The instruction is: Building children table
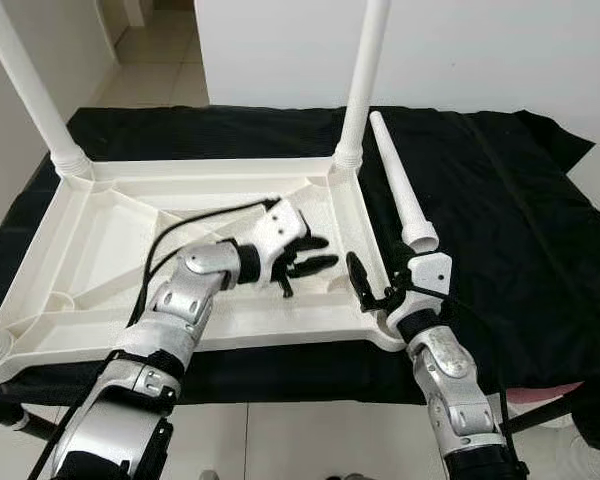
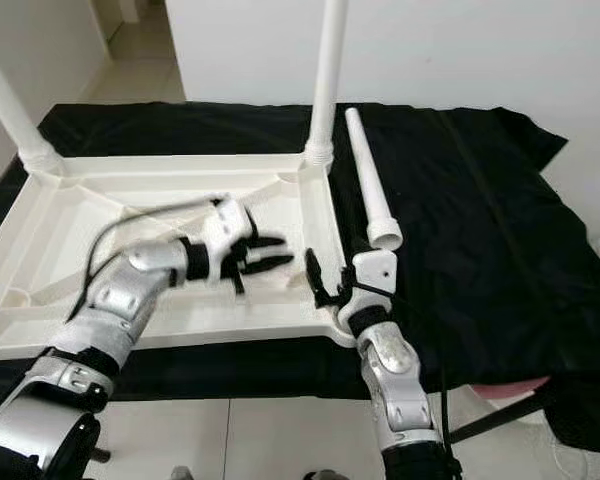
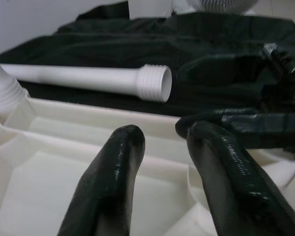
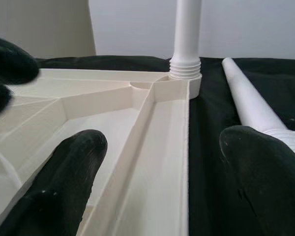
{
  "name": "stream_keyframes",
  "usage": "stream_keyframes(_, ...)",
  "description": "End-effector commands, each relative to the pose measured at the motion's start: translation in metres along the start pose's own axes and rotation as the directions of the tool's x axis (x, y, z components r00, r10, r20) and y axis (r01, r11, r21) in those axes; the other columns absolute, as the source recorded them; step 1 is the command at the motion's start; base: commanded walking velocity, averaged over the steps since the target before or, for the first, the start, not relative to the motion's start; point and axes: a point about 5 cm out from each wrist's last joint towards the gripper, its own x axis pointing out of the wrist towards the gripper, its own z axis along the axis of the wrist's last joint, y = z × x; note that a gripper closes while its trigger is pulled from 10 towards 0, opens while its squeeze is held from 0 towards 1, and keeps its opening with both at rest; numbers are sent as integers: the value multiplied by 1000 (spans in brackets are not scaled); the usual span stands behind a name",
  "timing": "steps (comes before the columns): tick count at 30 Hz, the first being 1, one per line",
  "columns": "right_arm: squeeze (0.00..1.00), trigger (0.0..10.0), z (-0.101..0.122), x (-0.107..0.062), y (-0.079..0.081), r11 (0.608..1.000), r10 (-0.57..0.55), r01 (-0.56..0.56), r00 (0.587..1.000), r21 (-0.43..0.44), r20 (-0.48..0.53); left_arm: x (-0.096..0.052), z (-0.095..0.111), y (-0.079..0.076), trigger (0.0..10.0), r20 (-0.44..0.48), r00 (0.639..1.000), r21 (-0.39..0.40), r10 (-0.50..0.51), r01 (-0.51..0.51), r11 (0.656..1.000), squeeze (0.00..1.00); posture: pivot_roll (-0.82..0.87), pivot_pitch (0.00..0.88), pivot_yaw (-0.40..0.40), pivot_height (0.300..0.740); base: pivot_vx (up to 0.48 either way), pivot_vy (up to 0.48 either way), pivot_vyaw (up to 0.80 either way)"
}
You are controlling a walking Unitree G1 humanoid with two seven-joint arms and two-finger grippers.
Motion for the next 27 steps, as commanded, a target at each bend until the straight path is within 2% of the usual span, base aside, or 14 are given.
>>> stream_keyframes(1,0,10000,-2,2,-2,1000,-2,2,1000,1,-10,-4,-1,-4,10000,1,1000,-45,-1,1,999,0,-64,34,5,740,0,0,0)
stream_keyframes(3,0,10000,0,5,-4,1000,-8,8,1000,-1,-3,-9,11,-7,10000,51,999,-109,9,-3,994,0,-52,31,-7,740,0,0,0)
stream_keyframes(5,0,10000,0,7,-5,1000,-14,14,1000,-2,-2,-11,14,-7,10000,60,998,-121,29,-21,992,0,-51,31,-7,740,0,0,0)
stream_keyframes(10,0,10000,3,17,-8,999,-37,37,999,0,-5,-18,22,-4,10000,77,987,-108,140,-131,985,0,-44,27,-13,740,0,0,0)
stream_keyframes(12,0,10000,5,23,-12,998,-57,57,998,-3,-7,-17,21,-1,10000,71,969,-114,235,-226,967,0,-35,15,-22,740,0,0,0)
stream_keyframes(14,0,10000,5,23,-12,998,-57,57,998,-3,-7,-17,21,-1,10000,71,969,-114,235,-226,967,0,-35,15,-22,740,0,0,0)
stream_keyframes(15,0,10000,6,28,-19,996,-91,91,996,-7,-8,-17,17,1,10000,46,952,-115,303,-296,948,0,-33,18,-23,740,0,0,0)
stream_keyframes(16,0,10000,6,28,-19,996,-91,91,996,-7,-8,-17,17,1,10000,46,952,-115,303,-296,948,0,-33,18,-23,740,0,0,0)
stream_keyframes(17,922,10000,6,32,-25,993,-116,116,993,-8,-12,-19,12,3,10000,30,940,-129,339,-333,934,0,-33,28,-25,740,0,0,0)
stream_keyframes(19,922,10000,7,34,-29,991,-132,132,991,-8,-13,-20,10,4,10000,16,932,-142,363,-357,923,0,-33,28,-24,740,0,0,0)
stream_keyframes(20,1000,10000,8,37,-34,988,-153,152,988,-18,-7,-22,9,6,10000,12,920,-145,393,-387,911,0,-30,33,-25,740,0,0,0)
stream_keyframes(25,1000,10000,8,42,-57,962,-268,266,963,-69,-20,-22,13,7,10000,19,894,-177,448,-438,881,0,-23,35,-23,740,0,0,0)
stream_keyframes(27,1000,10000,8,44,-62,956,-286,284,958,-80,-22,-21,14,7,10000,28,885,-199,464,-450,871,0,-23,35,-22,740,0,0,0)
